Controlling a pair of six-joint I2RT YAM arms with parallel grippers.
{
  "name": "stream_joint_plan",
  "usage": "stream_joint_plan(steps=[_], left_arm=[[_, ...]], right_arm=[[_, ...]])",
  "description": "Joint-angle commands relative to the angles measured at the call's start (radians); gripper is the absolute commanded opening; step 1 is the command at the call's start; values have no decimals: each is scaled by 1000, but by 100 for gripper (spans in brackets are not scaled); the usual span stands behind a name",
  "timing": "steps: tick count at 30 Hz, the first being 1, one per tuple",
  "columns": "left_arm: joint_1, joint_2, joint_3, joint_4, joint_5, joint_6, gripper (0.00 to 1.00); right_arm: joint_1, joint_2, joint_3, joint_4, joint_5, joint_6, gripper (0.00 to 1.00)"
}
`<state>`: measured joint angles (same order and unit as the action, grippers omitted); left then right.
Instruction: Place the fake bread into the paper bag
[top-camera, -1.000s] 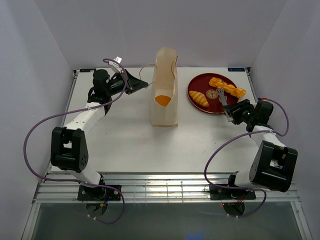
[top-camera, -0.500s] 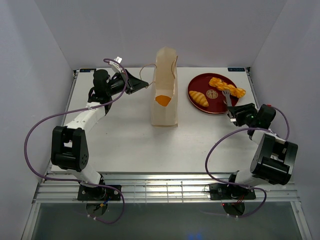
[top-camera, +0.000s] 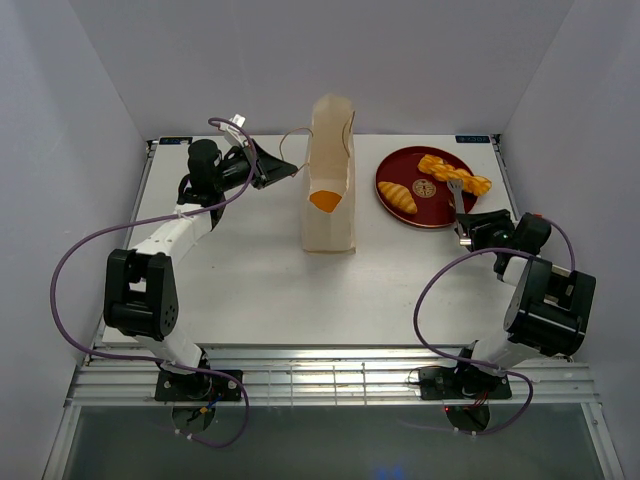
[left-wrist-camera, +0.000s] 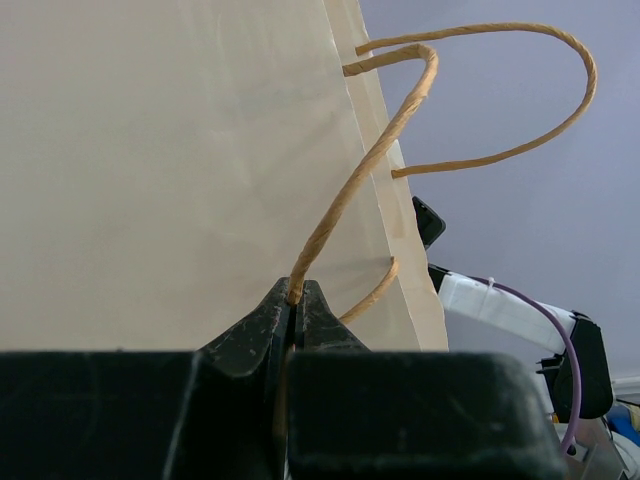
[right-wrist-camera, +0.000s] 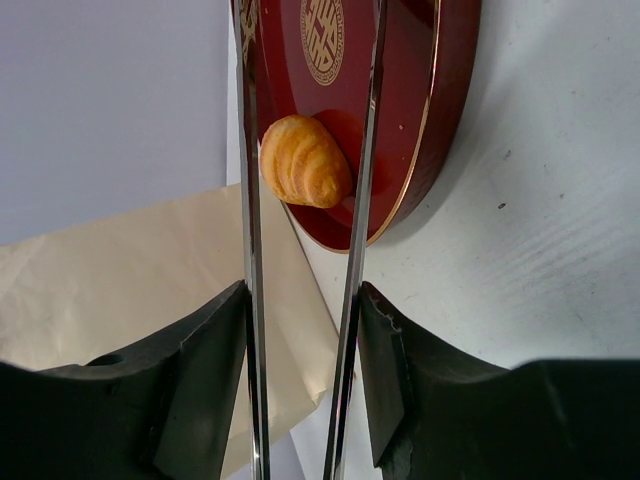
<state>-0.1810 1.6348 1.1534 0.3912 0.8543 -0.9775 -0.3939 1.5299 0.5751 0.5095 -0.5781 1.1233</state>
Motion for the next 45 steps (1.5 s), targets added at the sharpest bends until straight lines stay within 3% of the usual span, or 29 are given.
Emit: stream_joint_plan(steps=[1,29,45], left_arm=[[-6,-10,8,14,20,7,0],[-6,19,48,15,46,-7,0],[-6,11,34,14,29,-7,0]], right_arm=[[-11,21,29,83,-19,23,52],[-11,254,175,211,-34,69,52],[0,294,221,176,-32,33,48]])
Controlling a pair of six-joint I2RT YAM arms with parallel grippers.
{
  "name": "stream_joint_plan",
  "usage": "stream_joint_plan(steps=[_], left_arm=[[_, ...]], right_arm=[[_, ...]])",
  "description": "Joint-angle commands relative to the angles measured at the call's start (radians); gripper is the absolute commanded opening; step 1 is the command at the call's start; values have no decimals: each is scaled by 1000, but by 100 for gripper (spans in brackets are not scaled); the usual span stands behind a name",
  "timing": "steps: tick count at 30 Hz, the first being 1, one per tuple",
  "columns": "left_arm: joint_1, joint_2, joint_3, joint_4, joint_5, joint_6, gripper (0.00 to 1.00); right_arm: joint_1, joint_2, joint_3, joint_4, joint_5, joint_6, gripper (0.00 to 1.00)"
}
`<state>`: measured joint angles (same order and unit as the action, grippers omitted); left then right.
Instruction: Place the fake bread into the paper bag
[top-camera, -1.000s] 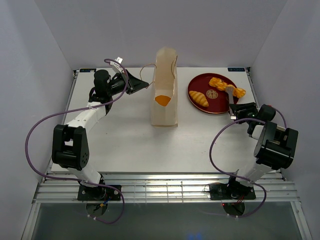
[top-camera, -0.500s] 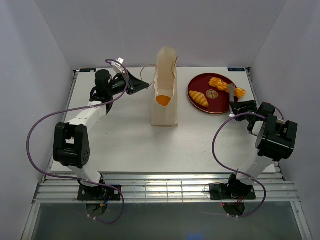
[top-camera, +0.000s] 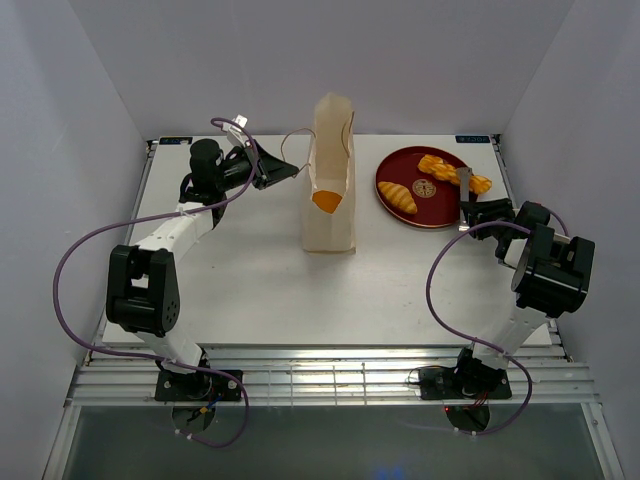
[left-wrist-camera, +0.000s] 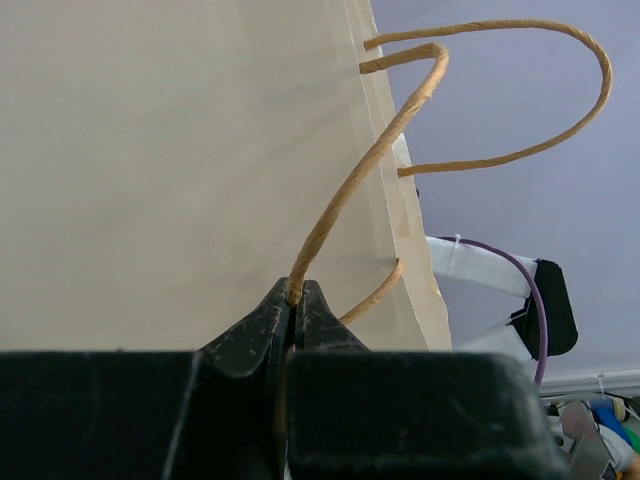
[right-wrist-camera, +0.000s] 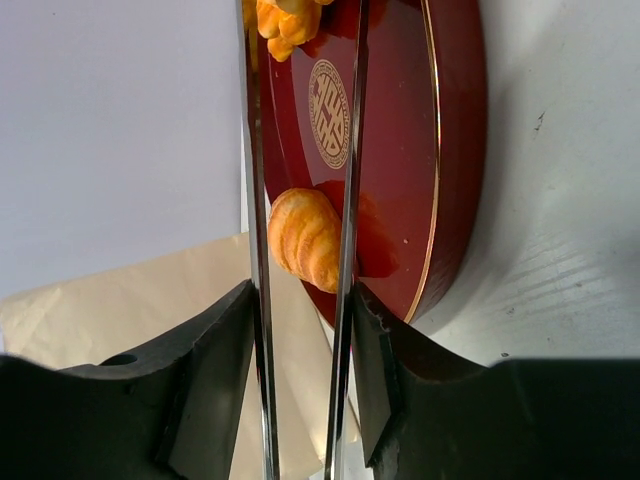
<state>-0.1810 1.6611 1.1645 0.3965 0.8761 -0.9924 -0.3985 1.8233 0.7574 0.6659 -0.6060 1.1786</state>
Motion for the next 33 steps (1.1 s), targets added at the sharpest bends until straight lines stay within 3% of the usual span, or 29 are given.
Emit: stream_joint_plan(steps=[1,16,27,33], left_arm=[[-6,-15,24,8,8,8,0],[-8,-29,21,2,3,3,0],[-6,-63,6,-1,-22,-6,0],[-6,-80,4,-1,-29,-12,0]], right_arm=[[4,2,39,17,-3,-27,46],[24,-59,60,-17,-9,-94,35],[79,-277,138,-235,-28,-264,33],[158,-456,187,-442,29,-405,32]])
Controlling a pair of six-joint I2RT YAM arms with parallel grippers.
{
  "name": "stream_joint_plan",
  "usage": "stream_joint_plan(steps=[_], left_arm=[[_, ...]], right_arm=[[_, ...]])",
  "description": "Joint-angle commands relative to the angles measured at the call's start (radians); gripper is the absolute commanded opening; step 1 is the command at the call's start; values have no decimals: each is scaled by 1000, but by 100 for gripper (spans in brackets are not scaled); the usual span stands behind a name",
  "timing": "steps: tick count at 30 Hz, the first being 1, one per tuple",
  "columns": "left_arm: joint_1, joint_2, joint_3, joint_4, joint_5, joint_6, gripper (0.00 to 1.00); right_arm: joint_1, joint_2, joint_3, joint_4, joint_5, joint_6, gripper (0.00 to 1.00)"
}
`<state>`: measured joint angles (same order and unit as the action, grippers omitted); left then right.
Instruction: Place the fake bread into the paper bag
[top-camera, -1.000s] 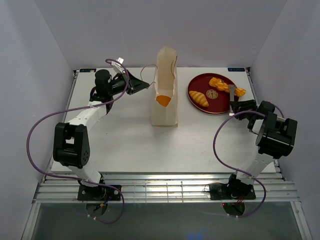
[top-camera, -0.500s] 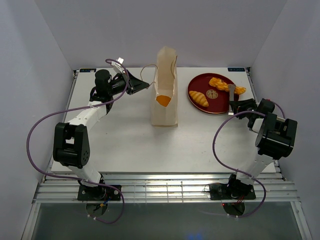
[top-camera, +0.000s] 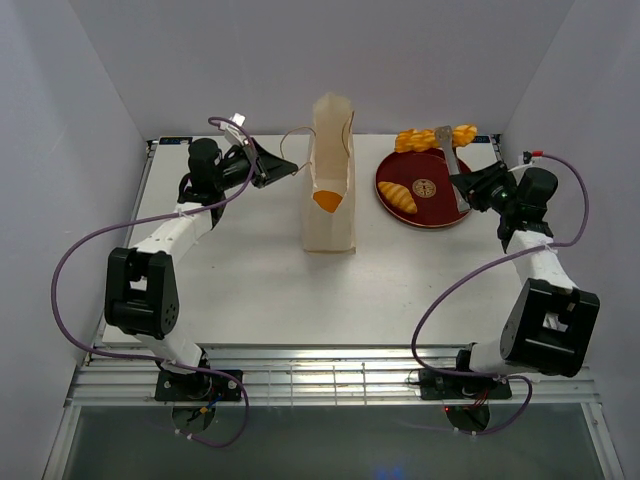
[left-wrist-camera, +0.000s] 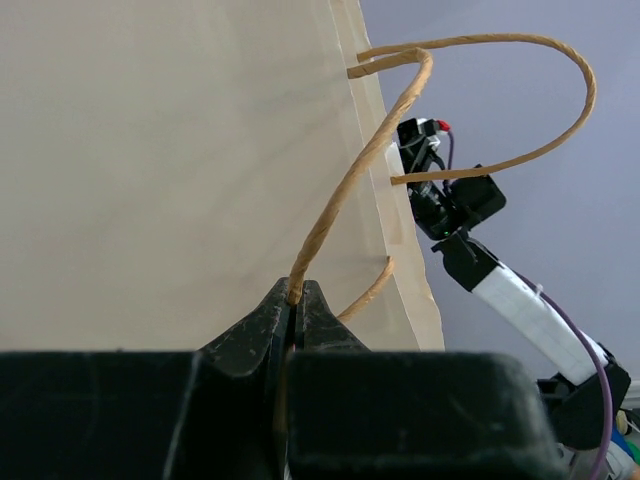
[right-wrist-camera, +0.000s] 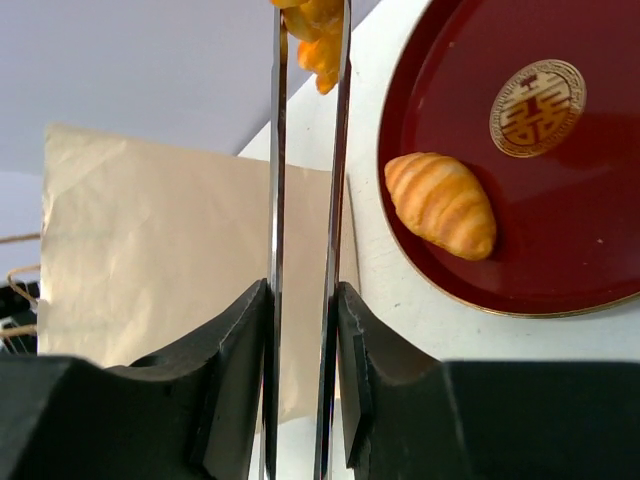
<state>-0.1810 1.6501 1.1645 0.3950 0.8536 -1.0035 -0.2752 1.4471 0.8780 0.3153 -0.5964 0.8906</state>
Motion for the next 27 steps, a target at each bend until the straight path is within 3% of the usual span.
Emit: stream_joint_plan(steps=[1,7,13,20,27], left_arm=[[-6,-75,4,2,-10,-4,0],[-6,-108,-6,1,-21,-6,5],[-6,-131,-17,1,-25,-10,9],[-8,-153,-31,1,-47,-12,13],[-8,-161,-29,1,-64,-17,22]], right_arm=[[60,-124,75,-114,42,-131,32],[192,-292,148,-294,154,-251,32],[246,-436,231,-426,214,-326,31],[260,-531,328,-473,149,-358,31],[266,-547,430,-478,-14,-358,31]])
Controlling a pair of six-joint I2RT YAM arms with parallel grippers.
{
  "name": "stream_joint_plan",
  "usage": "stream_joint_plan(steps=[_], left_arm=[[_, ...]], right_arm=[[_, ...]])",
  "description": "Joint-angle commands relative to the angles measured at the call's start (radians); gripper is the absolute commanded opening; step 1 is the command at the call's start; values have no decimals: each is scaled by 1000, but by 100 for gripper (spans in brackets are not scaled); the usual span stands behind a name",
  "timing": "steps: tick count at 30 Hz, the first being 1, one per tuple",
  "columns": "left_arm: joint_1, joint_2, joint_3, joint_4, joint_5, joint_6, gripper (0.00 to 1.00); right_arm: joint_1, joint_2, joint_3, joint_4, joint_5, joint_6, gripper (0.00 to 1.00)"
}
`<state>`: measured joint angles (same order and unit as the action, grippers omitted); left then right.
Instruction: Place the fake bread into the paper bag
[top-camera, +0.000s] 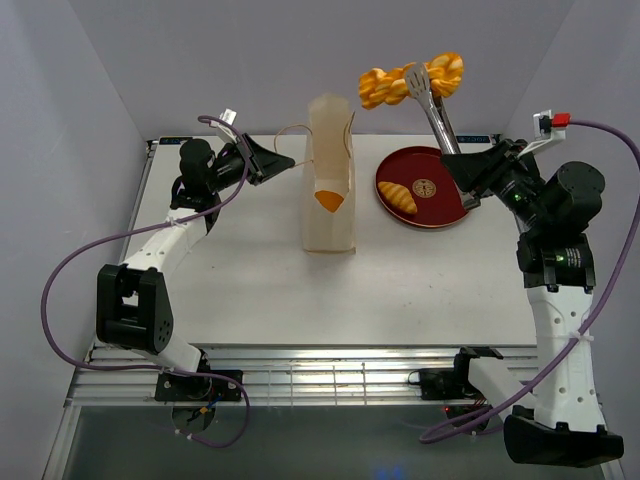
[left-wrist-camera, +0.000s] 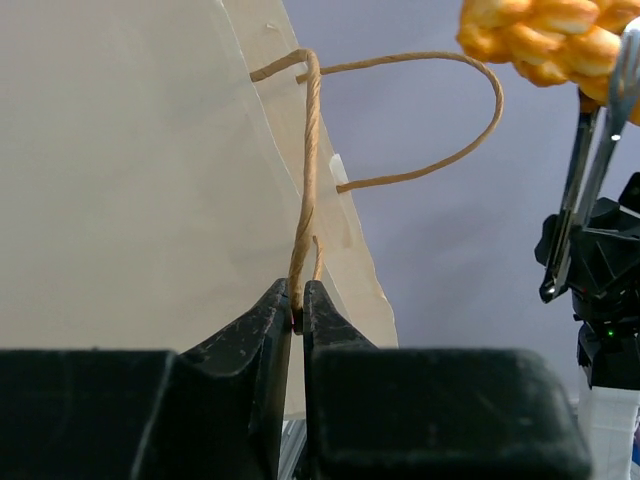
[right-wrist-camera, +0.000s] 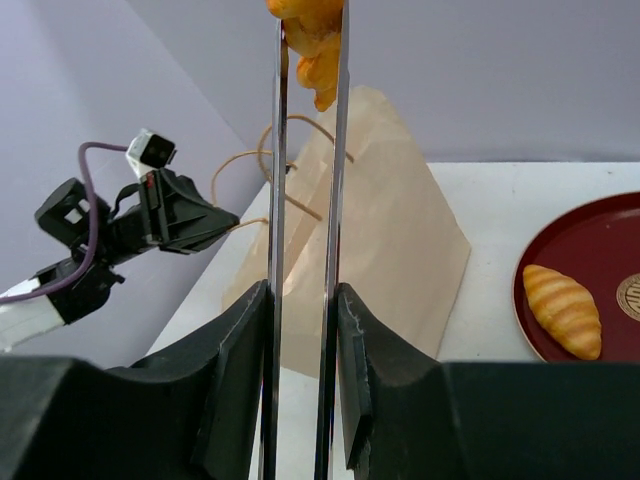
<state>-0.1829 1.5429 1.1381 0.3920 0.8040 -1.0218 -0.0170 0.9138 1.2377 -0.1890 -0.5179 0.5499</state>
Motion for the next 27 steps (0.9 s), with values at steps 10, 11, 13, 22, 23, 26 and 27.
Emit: stream_joint_plan(steps=[10,11,13,22,23,26,27], left_arm=[[-4,-61,-5,4,-31,-11,22],[-4,-61,-5,4,-32,-14,22],[-4,-61,-5,5,-37,-15,22],[-4,-55,3,4,-45,-20,22],[-4,-53,2,4,-46,-18,22],[-4,-53,0,4,-45,-18,22],[-6,-55,0,4,-45,-17,22]], right_arm=[[15,39,246,-84,-232,-28,31],[15,49,261,-104,-235,-28,31],[41,83,307,-174,-246,-37,30],[284,203,447,-423,-97,-143,29],[310,214,472,-446,-71,-154,29],[391,232,509,-518,57,-188,29],[420,244,520,-539,109,-205,29]])
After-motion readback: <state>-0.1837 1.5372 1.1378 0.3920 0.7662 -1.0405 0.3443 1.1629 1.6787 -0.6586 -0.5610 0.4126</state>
